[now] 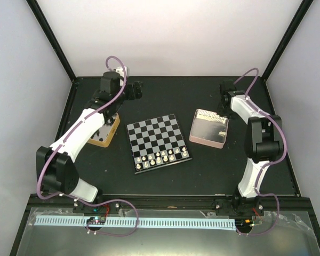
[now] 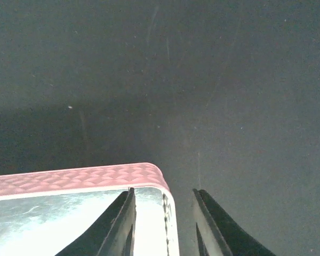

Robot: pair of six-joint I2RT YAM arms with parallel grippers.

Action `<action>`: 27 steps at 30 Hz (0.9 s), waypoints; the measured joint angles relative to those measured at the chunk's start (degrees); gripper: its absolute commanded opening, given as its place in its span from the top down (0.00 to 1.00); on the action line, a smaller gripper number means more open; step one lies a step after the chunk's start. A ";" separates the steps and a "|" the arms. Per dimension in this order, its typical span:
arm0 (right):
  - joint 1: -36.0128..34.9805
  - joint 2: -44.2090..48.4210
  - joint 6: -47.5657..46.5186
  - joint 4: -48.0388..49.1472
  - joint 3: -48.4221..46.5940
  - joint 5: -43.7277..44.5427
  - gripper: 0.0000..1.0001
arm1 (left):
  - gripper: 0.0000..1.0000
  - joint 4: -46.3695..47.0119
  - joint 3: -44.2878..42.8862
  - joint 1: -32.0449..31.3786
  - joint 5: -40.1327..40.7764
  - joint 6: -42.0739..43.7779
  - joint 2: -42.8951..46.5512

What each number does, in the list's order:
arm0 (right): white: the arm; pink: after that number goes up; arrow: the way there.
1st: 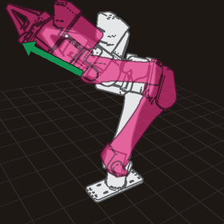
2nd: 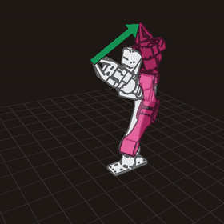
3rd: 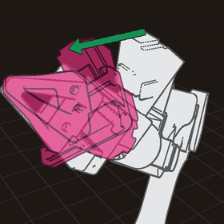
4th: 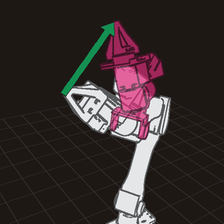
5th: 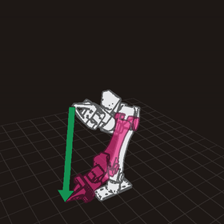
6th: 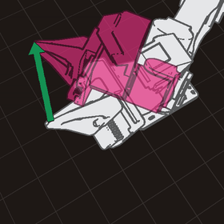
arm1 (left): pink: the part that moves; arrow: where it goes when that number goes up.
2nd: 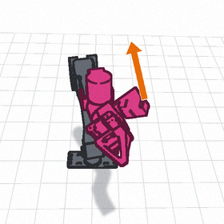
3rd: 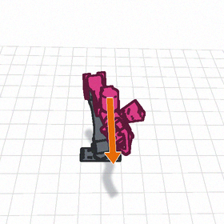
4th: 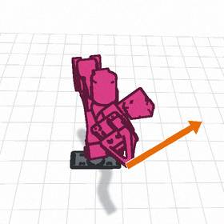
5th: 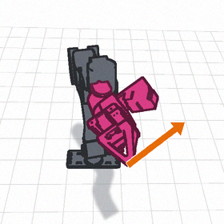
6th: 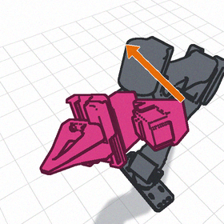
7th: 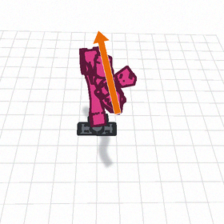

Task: Set up the chess pieces on the board
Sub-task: Adjust the storage box at the center of the board, then pick up the chess piece from the storage box.

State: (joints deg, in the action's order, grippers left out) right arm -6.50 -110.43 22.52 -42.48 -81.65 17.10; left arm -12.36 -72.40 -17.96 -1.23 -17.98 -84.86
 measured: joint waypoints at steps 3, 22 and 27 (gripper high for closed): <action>0.00 1.25 1.18 -1.29 -1.22 -1.14 0.65 | 0.12 0.20 -2.19 0.00 -0.61 -0.02 -1.01; -7.50 -2.51 12.39 -17.25 -5.11 -1.38 0.78 | 0.12 -2.27 -5.33 0.31 -2.25 6.60 -3.06; -8.96 -6.12 14.01 -19.41 -5.11 2.49 0.75 | 0.12 -2.71 -2.32 0.37 -2.25 7.89 -0.92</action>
State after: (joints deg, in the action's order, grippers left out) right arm -15.46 -116.55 36.53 -61.89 -86.76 19.59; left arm -15.07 -74.72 -17.58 -3.49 -10.09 -85.78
